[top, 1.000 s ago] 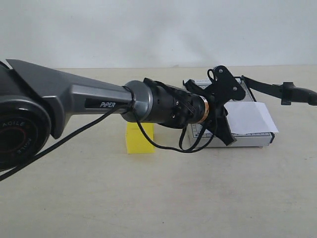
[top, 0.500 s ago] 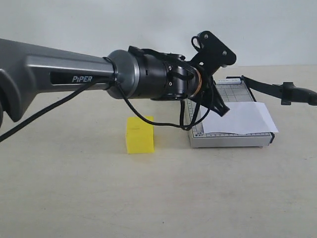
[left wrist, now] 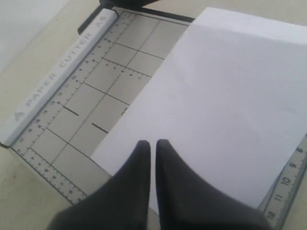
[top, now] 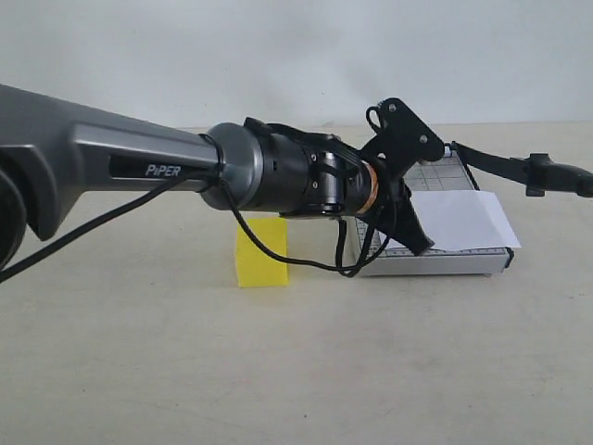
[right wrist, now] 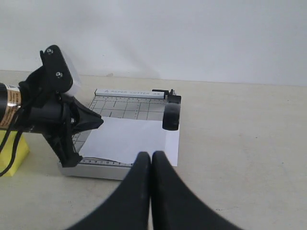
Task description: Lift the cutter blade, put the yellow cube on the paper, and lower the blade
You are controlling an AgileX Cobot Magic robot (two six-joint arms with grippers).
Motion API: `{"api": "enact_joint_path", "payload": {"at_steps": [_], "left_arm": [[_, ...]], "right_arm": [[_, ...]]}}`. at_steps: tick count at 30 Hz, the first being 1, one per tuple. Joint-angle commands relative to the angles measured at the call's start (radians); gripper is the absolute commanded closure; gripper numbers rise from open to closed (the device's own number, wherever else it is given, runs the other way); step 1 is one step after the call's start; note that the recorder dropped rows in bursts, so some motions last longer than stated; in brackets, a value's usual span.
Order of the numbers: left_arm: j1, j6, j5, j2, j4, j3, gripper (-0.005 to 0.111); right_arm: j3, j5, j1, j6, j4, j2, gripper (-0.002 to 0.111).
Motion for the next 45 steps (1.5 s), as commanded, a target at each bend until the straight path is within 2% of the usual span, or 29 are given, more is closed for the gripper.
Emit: {"api": "enact_joint_path", "payload": {"at_steps": [1,21,26,31,38,41,43,45], "left_arm": [[-0.001,0.004,-0.021,0.023,-0.010,0.006,0.102],[-0.001,0.001,-0.163,0.109,-0.010,0.000,0.102],[-0.001,-0.010,-0.161,0.121,-0.010,-0.047,0.102],[-0.001,-0.010,-0.116,0.121,-0.010,-0.100,0.102],[0.008,-0.012,0.032,0.045,-0.015,-0.103,0.102],[0.011,-0.012,0.004,-0.024,-0.041,-0.100,0.102],[0.011,-0.012,0.004,-0.071,-0.060,-0.098,0.091],[0.011,-0.012,0.036,-0.117,-0.121,-0.077,0.065]], "right_arm": [[0.004,-0.011,-0.004,-0.003,-0.001,-0.004,0.108],[0.004,-0.011,-0.004,-0.003,-0.001,-0.004,0.108],[0.004,-0.011,-0.004,-0.003,-0.001,-0.004,0.108],[0.004,-0.011,-0.004,-0.003,-0.001,-0.004,0.108],[0.004,-0.011,-0.004,-0.003,-0.001,-0.004,0.108],[0.004,-0.011,-0.004,-0.003,-0.001,-0.004,0.108],[0.004,-0.011,-0.004,-0.003,-0.001,-0.004,0.108],[0.004,-0.011,-0.004,-0.003,-0.001,-0.004,0.108]]}}
